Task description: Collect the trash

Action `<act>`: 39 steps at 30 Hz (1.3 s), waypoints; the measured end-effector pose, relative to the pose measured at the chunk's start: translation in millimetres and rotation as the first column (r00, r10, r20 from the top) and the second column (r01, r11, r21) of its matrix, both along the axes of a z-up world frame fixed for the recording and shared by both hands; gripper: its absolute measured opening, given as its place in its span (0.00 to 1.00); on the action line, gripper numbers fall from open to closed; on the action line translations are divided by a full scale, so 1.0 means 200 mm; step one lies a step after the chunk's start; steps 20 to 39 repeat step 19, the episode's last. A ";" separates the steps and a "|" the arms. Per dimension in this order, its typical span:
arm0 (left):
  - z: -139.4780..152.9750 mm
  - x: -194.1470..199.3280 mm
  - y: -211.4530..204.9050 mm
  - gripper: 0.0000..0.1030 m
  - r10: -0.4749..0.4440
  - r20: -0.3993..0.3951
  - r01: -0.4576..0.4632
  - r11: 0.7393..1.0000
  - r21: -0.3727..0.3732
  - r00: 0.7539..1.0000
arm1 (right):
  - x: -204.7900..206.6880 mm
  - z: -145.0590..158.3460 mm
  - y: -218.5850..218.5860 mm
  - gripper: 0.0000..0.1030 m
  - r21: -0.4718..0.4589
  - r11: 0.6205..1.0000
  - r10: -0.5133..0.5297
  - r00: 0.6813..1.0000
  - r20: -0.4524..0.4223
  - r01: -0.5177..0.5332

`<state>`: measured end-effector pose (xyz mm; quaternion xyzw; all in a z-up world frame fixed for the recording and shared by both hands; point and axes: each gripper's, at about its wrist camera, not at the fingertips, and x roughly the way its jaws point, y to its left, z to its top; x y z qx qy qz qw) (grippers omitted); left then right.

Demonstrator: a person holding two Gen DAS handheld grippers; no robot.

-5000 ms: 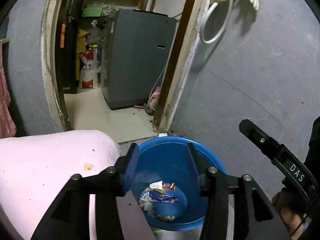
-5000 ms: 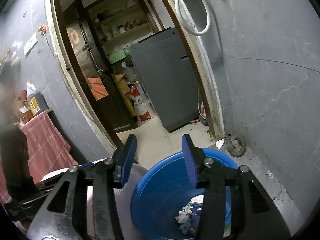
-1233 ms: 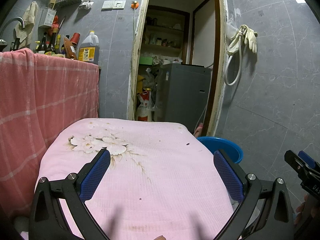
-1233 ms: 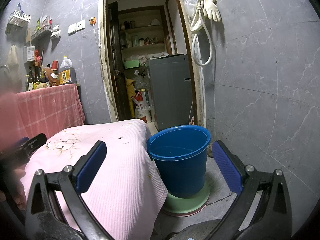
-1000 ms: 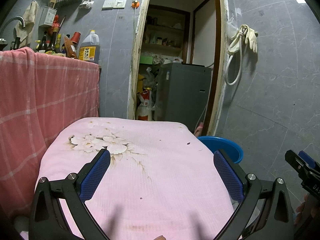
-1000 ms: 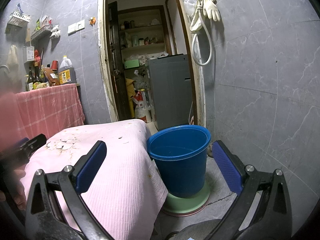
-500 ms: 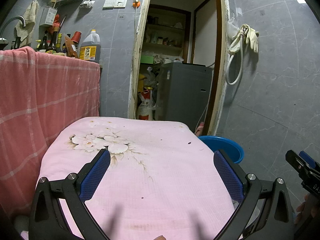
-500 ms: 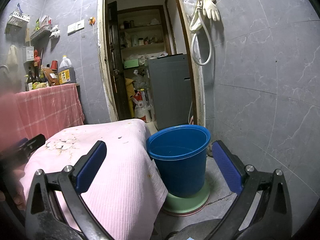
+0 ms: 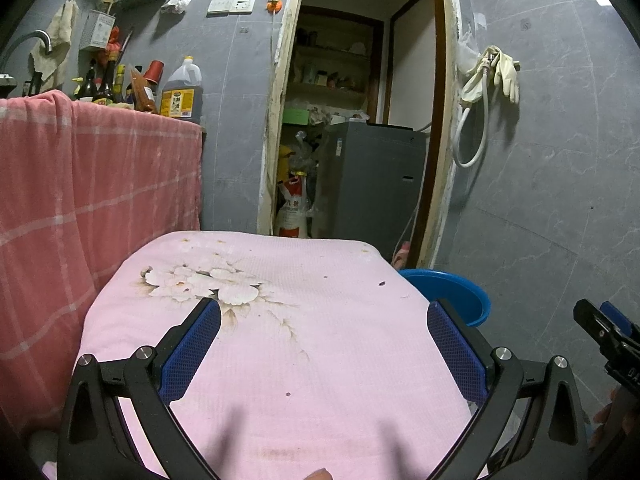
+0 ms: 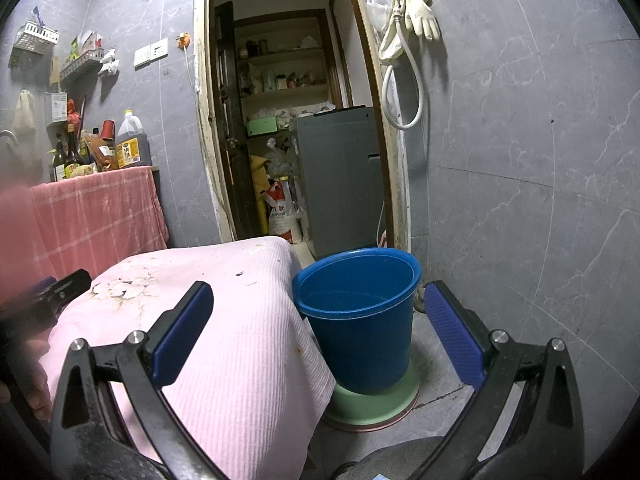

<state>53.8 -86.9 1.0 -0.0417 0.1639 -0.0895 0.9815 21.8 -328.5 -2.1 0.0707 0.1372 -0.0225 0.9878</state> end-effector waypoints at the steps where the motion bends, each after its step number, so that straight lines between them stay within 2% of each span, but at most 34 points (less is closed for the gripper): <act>1: 0.00 0.00 0.00 0.98 0.003 -0.001 -0.003 1.000 0.002 1.000 | 0.00 0.00 0.00 1.00 0.000 1.000 0.000 1.000 0.000 0.000; 11: -0.02 0.02 0.01 0.98 0.027 -0.016 -0.026 0.999 0.035 1.000 | 0.00 0.00 0.02 1.00 -0.001 1.000 -0.001 1.000 -0.002 0.001; 39: -0.02 0.03 0.03 0.98 0.029 -0.021 -0.029 0.999 0.032 0.999 | 0.00 0.00 0.03 1.00 0.000 1.000 0.000 1.000 -0.002 0.000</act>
